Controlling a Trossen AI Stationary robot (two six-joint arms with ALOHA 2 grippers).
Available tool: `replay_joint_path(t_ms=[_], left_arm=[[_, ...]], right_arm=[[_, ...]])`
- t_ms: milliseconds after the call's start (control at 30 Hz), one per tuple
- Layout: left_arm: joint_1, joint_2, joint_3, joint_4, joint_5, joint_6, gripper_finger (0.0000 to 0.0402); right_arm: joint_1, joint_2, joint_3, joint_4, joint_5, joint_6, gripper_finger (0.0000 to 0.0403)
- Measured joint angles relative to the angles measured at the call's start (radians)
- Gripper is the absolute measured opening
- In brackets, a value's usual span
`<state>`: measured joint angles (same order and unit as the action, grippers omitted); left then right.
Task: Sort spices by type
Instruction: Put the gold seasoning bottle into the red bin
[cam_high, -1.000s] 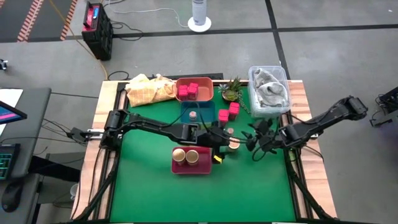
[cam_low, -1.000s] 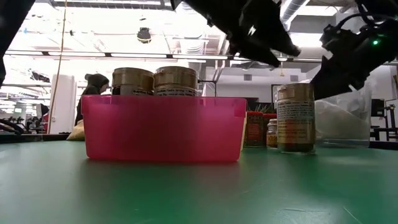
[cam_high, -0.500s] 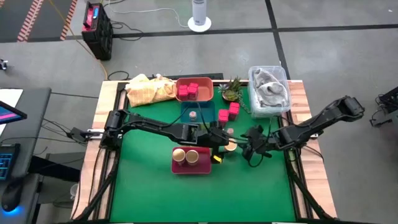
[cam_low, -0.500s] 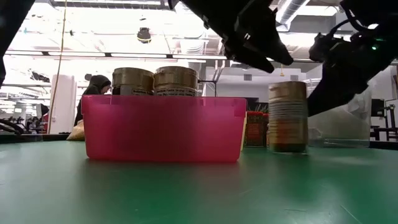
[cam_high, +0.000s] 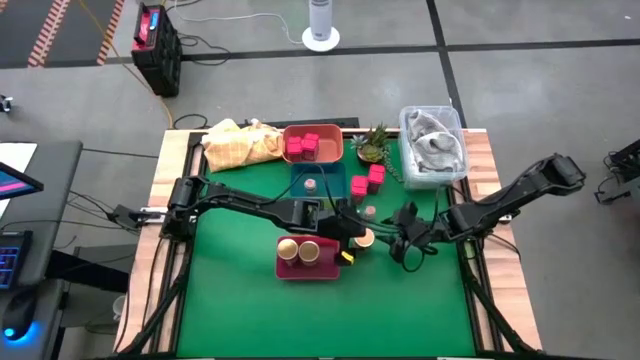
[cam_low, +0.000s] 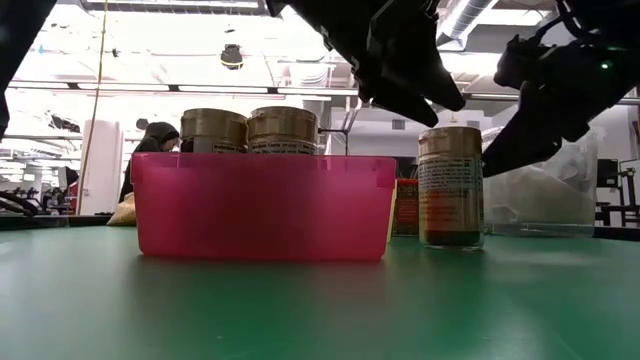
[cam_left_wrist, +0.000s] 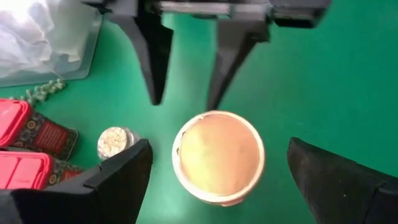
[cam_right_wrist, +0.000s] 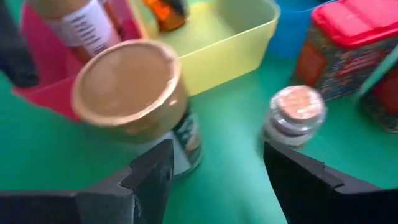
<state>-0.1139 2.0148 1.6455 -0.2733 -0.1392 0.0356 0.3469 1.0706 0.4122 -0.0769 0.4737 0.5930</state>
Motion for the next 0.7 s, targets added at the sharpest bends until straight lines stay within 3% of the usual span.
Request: replay_joint_path(t_ms=[367,700], left_arm=[[-0.009,0.0,0.0,-0.008,0.03,0.052,0.0354],[-0.005,0.0,0.0,-0.027,0.029,0.049,0.0354]], right_arm=[[-0.012,0.112,0.0,0.22,-0.047,-0.133,0.0276],[-0.016,-0.01,0.0,0.081,-0.023,-0.136,0.0276]])
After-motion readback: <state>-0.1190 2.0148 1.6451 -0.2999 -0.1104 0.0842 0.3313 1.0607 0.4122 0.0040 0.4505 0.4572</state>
